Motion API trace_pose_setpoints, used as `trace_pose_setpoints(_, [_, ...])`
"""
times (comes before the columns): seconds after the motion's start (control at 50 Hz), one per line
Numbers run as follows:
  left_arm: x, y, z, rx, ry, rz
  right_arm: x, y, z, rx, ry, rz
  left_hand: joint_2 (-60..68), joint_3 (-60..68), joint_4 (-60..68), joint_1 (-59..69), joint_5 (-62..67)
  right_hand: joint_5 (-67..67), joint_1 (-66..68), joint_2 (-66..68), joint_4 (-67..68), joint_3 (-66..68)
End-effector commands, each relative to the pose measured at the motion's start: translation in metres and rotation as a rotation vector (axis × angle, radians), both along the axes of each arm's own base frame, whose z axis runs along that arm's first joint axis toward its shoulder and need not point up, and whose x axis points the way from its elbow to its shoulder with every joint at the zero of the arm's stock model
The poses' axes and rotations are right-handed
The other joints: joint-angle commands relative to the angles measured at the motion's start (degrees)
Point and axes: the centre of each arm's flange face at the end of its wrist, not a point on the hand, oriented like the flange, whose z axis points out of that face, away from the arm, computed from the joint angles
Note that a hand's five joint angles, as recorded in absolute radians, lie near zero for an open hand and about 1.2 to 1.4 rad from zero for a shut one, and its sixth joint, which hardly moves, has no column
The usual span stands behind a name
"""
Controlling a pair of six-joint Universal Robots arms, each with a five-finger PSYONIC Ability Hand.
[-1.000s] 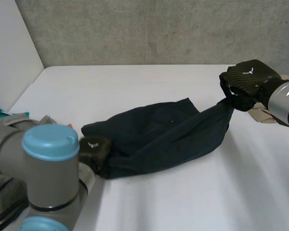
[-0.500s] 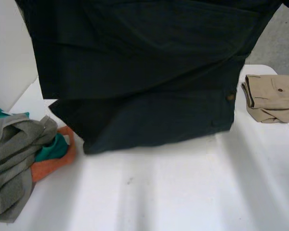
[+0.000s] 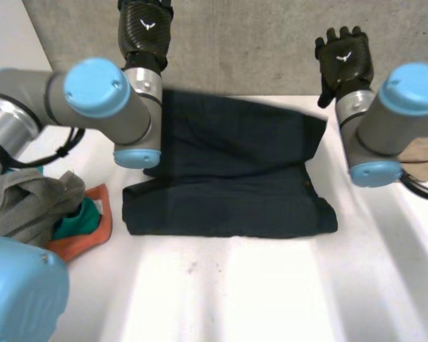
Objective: Fold the laundry.
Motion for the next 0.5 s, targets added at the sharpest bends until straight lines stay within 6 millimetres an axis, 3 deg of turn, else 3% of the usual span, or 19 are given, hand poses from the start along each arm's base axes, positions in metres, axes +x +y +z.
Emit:
trace_pose_setpoints(0.02, [0.007,0.004,-0.011,0.031,0.001,0.06,0.004,0.01,0.006,-0.007,0.035,-0.019,-2.56,-2.91,-2.51,-1.12,-2.91,-4.17,-2.17,-2.74,-3.56,-2.74])
trace_pose_setpoints(0.04, [0.011,0.007,-0.007,0.04,0.0,0.07,0.0,0.019,0.018,0.0,0.04,-0.015,-2.56,-2.91,-2.51,-1.12,-2.91,-4.17,-2.17,-2.74,-3.56,-2.74])
trace_pose_setpoints(0.12, [0.028,0.033,-0.001,0.103,-0.038,0.072,-0.006,0.046,0.036,0.057,0.084,0.046,-2.56,-2.91,-2.51,-1.12,-2.91,-4.17,-2.17,-2.74,-3.56,-2.74])
trace_pose_setpoints(0.18, [0.035,0.047,-0.01,0.154,-0.072,0.069,-0.009,0.07,0.039,0.132,0.124,0.109,-2.35,-2.7,-2.3,-0.91,-2.7,-4.17,-2.17,-2.74,-3.56,-2.74])
trace_pose_setpoints(0.26, [0.053,0.084,-0.018,0.259,-0.133,0.059,-0.022,0.097,0.038,0.251,0.167,0.139,-1.18,-1.52,-1.12,0.27,-1.53,-4.17,-2.17,-2.74,-3.56,-2.74])
trace_pose_setpoints(0.32, [0.066,0.105,-0.024,0.324,-0.166,0.054,-0.031,0.11,0.026,0.345,0.198,0.141,3.36,3.01,3.42,4.8,3.01,-4.17,-2.17,-2.74,-3.56,-2.74])
trace_pose_setpoints(0.34, [0.072,0.118,-0.03,0.367,-0.185,0.047,-0.039,0.117,0.012,0.426,0.221,0.136,4.2,3.86,4.26,5.65,3.85,4.73,6.73,6.16,5.34,6.16])
trace_pose_setpoints(0.4, [0.086,0.147,-0.047,0.475,-0.23,0.035,-0.05,0.133,-0.009,0.556,0.251,0.142,12.57,12.22,12.62,14.01,12.22,15.39,17.39,16.82,16.0,16.82])
trace_pose_setpoints(0.5, [0.103,0.187,-0.07,0.637,-0.262,-0.034,-0.058,0.161,-0.033,0.673,0.301,0.221,23.7,23.35,23.75,25.14,23.35,24.0,26.0,25.43,24.61,25.43])
